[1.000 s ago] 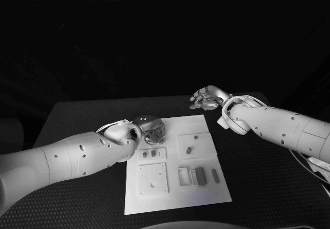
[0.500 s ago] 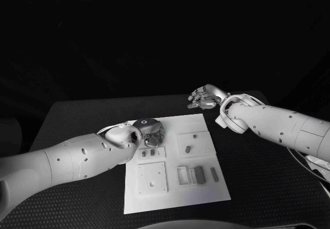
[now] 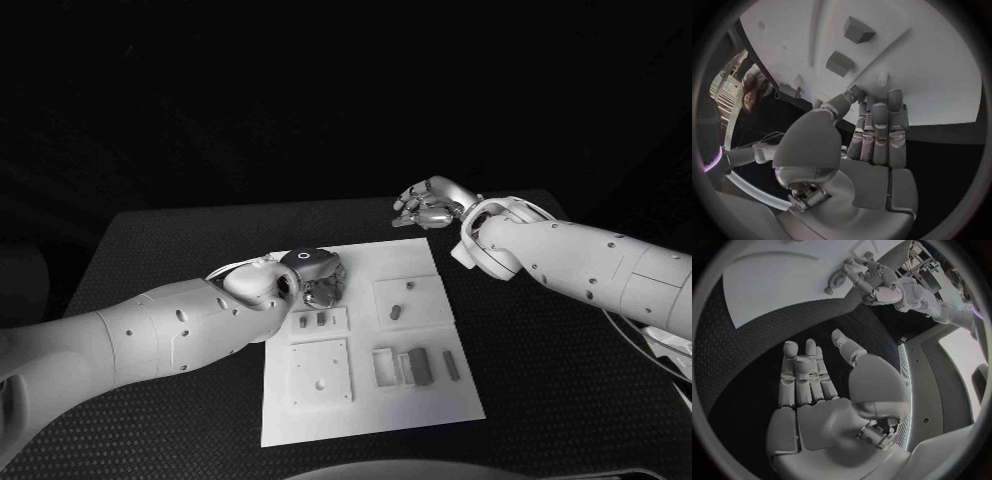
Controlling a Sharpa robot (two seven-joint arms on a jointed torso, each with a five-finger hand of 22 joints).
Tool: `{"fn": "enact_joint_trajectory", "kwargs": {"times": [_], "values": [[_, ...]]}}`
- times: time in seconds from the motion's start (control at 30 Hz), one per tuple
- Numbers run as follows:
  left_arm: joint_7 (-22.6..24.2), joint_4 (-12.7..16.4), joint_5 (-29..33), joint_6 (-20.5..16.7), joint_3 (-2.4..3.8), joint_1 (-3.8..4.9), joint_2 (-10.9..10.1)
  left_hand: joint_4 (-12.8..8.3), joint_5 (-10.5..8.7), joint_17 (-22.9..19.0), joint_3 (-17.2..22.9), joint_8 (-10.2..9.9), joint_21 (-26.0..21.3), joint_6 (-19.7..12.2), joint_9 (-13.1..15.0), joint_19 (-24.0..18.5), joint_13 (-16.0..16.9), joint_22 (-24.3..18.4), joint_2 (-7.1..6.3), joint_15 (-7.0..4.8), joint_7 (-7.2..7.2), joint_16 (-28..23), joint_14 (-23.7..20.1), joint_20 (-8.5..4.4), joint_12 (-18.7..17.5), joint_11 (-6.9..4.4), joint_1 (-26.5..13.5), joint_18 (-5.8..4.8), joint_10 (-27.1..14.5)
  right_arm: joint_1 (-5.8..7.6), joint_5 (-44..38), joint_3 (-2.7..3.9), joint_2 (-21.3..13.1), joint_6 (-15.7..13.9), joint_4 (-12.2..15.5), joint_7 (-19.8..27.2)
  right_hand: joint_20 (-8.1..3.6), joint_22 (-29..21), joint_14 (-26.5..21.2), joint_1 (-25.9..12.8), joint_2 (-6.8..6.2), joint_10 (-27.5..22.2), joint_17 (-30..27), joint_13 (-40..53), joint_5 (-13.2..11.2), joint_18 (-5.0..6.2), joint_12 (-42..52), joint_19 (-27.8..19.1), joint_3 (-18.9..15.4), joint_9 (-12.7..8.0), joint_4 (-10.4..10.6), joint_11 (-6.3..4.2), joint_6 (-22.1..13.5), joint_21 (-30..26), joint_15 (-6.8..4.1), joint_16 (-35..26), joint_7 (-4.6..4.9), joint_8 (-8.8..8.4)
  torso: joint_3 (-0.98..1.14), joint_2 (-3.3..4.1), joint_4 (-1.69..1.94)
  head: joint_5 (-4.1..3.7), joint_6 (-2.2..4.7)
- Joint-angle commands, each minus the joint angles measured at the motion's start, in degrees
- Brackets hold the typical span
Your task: Assemble the parts on the task board
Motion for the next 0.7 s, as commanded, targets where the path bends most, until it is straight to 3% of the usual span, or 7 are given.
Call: {"fn": "enact_joint_trajectory", "kwargs": {"times": [0.03, 0.7], "values": [[0.8, -0.7, -0.3, 0.4, 0.02, -0.32, 0.5, -0.1, 0.17, -0.1, 0.5, -0.3, 0.4, -0.1, -0.1, 0.6, -0.1, 1.6, 0.65, 0.03, 0.12, 0.5, 0.5, -0.05, -0.2, 0.41, 0.0, 4.11, -0.2, -0.01, 0.2, 0.01, 0.0, 0.2, 0.4, 0.6, 0.11, 1.1, 0.0, -0.7, -0.05, 0.2, -0.1, -0.1, 0.0, 0.46, -0.3, 0.3, -0.3, -0.1, -0.1, 0.43, -0.4, -0.3, 0.33, 0.3, 0.58, -0.14, -0.03, 0.02, -0.06, -0.05, -0.03], [1.1, -1.5, -0.3, 1.9, 0.02, -1.10, 1.4, 0.0, 0.10, -0.6, 1.6, 0.7, 3.2, 1.7, -0.6, 1.6, -0.1, 1.6, 1.84, -0.50, -0.11, 2.3, 2.2, -0.38, 0.5, -0.15, 0.0, 4.80, 1.8, -0.01, 0.2, 0.01, -0.1, 0.3, 0.7, 0.6, 0.09, 1.1, 0.0, -0.8, -0.05, 0.4, -0.1, -0.3, 0.0, 0.46, -0.7, 0.4, -0.2, -0.1, -0.1, 0.46, -0.6, -0.3, 0.37, 0.3, 0.64, -0.20, 0.04, 0.02, -0.01, -0.47, -0.31]]}}
